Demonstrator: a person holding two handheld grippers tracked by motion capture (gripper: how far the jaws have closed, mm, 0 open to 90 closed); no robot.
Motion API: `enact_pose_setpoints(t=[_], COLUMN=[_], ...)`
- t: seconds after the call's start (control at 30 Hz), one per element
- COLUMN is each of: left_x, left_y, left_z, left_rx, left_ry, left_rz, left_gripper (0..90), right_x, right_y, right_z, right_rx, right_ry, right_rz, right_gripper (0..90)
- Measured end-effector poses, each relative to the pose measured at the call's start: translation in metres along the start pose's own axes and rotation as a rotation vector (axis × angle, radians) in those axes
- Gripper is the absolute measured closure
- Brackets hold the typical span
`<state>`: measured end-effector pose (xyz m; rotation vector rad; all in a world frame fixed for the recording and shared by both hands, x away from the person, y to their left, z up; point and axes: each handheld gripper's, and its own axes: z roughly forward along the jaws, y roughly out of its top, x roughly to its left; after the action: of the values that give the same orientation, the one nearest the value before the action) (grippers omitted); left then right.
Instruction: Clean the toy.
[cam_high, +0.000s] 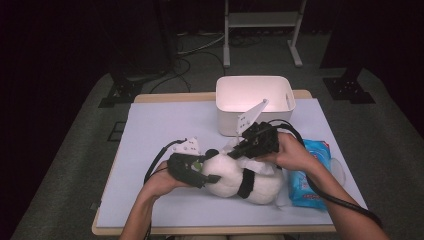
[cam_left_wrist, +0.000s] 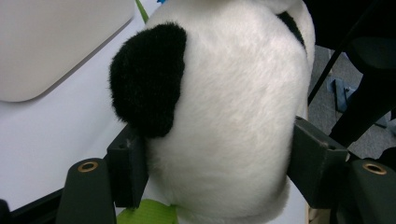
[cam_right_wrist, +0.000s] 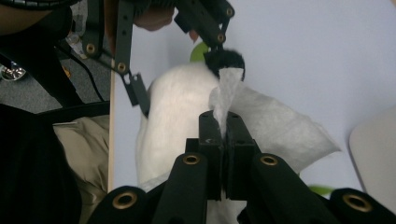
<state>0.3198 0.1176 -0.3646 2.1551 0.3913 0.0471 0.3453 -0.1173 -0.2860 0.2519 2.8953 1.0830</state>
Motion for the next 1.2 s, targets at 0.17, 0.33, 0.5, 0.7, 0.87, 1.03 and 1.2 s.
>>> enact_pose_setpoints(t=[0.17, 0.33, 0.5, 0.7, 0.87, 1.03, 1.2], left_x=[-0.002, -0.002, -0.002, -0.002, -0.002, -0.002, 0.000], left_y=[0.002, 0.001, 0.000, 0.000, -0.001, -0.001, -0.002], left_z=[0.001, 0.001, 0.002, 0.003, 0.003, 0.002, 0.003], left_rx=[-0.002, 0.000, 0.003, 0.007, 0.011, 0.013, 0.014], left_ry=[0.000, -0.003, -0.004, -0.007, -0.008, -0.007, -0.010], left_rz=[0.010, 0.013, 0.015, 0.021, 0.015, 0.013, 0.011], left_gripper=[30.8, 30.8, 30.8, 30.6, 30.6, 30.5, 30.4], right_x=[0.000, 0.001, 0.001, 0.002, 0.003, 0.003, 0.002], right_y=[0.015, 0.023, 0.017, 0.008, -0.002, -0.014, -0.029], right_z=[0.008, 0.015, 0.010, 0.005, -0.001, -0.007, -0.011], right_rx=[-0.001, 0.032, 0.047, 0.041, 0.063, 0.086, 0.122], right_ry=[0.015, 0.014, 0.007, 0.003, -0.010, -0.015, -0.031], right_rz=[-0.016, -0.040, -0.027, -0.019, -0.009, 0.009, 0.034], right_gripper=[87.0, 87.0, 87.0, 87.0, 87.0, 87.0, 86.9])
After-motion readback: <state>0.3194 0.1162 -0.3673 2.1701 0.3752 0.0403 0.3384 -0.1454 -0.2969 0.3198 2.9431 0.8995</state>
